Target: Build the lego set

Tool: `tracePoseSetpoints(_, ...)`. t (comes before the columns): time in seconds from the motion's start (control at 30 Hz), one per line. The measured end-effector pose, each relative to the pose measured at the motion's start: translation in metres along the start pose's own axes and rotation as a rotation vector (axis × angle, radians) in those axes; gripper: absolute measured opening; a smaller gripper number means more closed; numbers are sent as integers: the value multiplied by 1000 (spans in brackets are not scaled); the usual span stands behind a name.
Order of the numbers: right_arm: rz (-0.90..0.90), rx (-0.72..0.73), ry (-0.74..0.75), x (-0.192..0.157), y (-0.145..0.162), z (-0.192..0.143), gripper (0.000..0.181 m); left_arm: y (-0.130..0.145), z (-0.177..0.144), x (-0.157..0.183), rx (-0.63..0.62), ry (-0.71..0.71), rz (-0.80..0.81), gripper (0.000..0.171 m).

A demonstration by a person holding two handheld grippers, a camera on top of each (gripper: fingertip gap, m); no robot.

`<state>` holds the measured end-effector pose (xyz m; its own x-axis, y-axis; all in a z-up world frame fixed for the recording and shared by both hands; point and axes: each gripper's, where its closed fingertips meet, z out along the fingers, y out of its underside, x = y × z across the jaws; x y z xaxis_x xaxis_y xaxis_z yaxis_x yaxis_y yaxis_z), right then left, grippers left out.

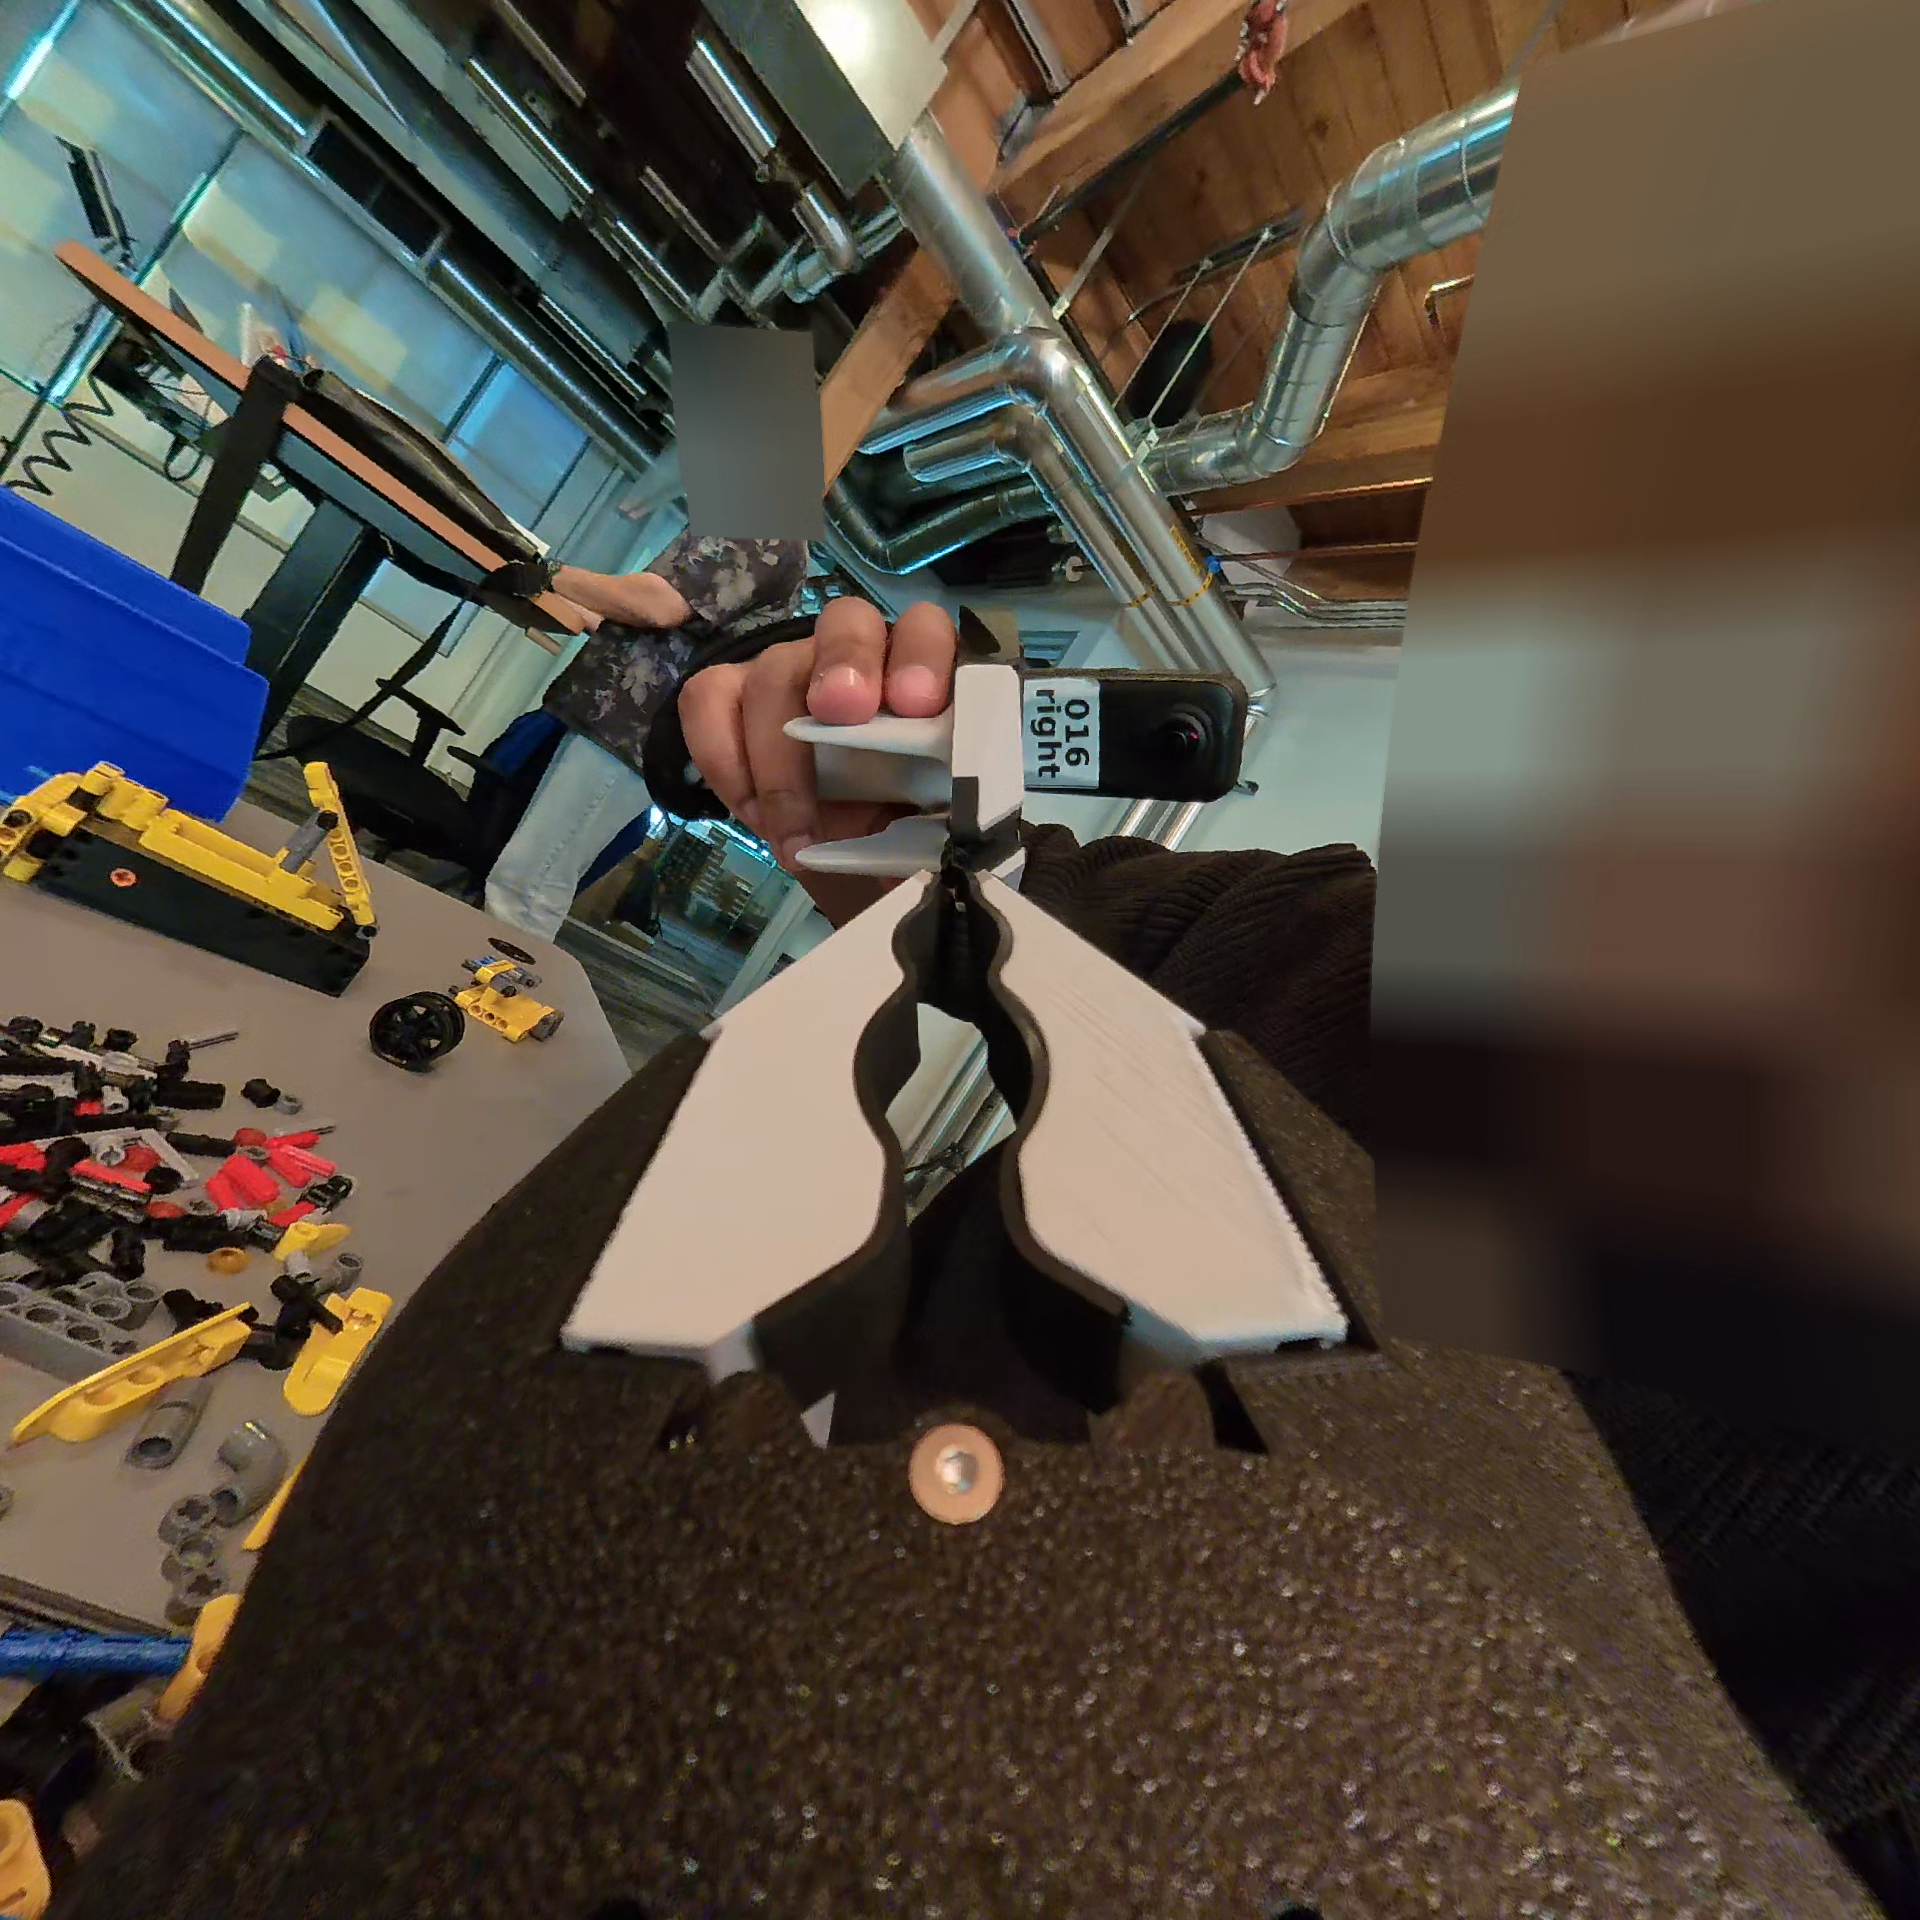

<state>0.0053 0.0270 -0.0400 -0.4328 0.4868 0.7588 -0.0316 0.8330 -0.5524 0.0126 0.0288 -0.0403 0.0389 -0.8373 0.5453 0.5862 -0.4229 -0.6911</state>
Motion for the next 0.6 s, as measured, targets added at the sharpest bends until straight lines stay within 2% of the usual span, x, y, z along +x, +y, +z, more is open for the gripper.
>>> tracePoseSetpoints(0.6,32,-4,-38,-4,1,-3,6,2,1,0,-11,4,-1,4)
